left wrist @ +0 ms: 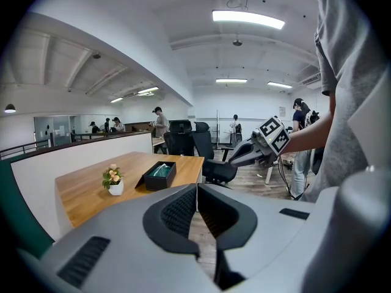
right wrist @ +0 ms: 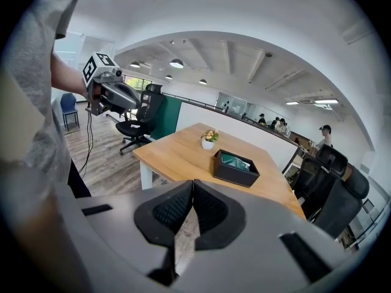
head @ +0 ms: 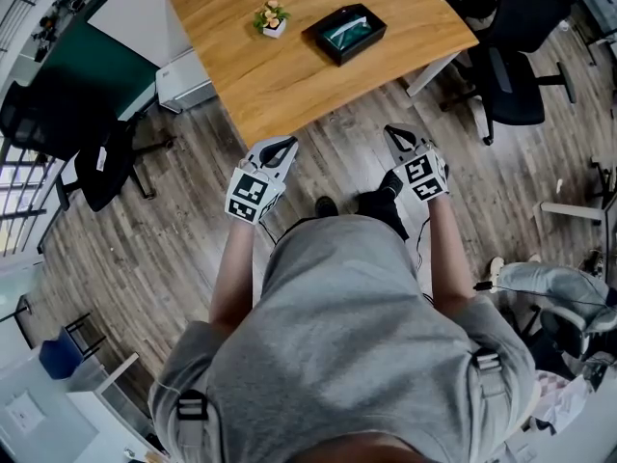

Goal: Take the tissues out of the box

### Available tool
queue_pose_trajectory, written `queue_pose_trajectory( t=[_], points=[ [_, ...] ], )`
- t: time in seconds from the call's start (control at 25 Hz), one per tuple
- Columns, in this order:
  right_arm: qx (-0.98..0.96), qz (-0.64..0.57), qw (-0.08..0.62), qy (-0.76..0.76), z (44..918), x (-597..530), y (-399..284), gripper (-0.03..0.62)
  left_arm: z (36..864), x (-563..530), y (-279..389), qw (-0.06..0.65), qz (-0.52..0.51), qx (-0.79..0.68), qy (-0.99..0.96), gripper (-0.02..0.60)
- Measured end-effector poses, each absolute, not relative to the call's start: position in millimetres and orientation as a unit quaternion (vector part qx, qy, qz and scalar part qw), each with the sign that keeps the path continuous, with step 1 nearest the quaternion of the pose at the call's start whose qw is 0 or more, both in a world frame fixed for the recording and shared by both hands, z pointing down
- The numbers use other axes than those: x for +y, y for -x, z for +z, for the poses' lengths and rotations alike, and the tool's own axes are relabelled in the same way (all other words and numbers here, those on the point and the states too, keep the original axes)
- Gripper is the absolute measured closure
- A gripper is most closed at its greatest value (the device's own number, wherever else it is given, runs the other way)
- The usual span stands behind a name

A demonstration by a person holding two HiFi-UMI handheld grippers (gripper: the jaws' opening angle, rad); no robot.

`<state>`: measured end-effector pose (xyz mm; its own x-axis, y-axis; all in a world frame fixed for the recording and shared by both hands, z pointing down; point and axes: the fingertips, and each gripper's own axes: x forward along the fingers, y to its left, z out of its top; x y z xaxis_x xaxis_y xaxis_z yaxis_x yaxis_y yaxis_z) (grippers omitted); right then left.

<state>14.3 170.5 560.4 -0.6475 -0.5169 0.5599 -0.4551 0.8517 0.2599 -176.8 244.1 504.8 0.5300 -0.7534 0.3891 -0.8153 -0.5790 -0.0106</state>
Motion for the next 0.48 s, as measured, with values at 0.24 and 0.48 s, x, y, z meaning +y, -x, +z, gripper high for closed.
queue_pose_trajectory(
  t=[0.24, 0.48],
  points=[
    [-0.909, -0.048, 0.313, -0.271, 558.5, 165.2, -14.1, 0.583, 502.4, 238.7, 173.3, 0.086, 0.173, -0.448, -0.873, 0.558],
    [-0.913, -0.049, 0.301, -0.273, 557.4, 164.6, -17.0, 0.568, 503.4, 236.3, 170.6, 0.087, 0.175, -0.445, -0.874, 0.557]
  ],
)
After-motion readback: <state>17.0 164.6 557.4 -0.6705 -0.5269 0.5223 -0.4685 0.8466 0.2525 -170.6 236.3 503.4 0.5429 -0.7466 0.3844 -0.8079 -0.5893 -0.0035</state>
